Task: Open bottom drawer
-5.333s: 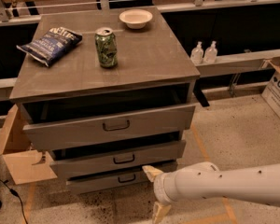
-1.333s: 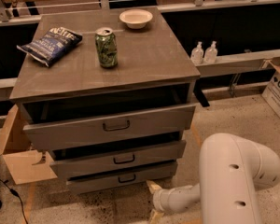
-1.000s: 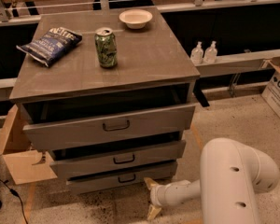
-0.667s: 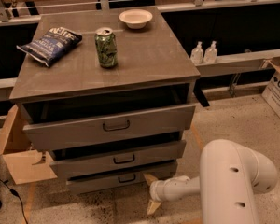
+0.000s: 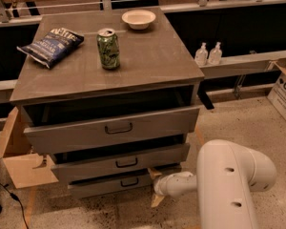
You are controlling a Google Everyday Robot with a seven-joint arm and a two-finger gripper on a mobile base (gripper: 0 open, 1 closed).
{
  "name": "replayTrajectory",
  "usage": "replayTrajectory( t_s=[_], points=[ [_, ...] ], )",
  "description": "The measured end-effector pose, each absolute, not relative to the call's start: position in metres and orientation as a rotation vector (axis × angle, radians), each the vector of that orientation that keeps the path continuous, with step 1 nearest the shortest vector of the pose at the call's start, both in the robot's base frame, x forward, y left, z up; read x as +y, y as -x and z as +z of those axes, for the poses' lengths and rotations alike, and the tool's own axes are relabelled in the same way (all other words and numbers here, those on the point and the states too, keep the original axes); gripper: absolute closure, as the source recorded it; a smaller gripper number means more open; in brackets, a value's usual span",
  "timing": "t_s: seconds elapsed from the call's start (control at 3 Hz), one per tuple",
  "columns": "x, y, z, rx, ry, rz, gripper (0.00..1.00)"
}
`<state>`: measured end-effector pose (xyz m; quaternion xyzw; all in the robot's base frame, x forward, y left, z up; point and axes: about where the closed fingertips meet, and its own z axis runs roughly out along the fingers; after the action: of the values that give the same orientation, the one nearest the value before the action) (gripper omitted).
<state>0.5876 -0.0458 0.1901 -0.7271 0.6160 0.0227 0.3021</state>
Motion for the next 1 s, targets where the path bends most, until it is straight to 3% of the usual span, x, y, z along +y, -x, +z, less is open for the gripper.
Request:
replayTrajectory(
  t_s=[0.67, 1.0],
  points=[
    [-0.032, -0.615, 0.181, 1.583, 1.952, 0.025, 0.0],
    [-0.021, -0.622, 0.176, 1.555, 1.965, 0.031, 0.18]
  ],
)
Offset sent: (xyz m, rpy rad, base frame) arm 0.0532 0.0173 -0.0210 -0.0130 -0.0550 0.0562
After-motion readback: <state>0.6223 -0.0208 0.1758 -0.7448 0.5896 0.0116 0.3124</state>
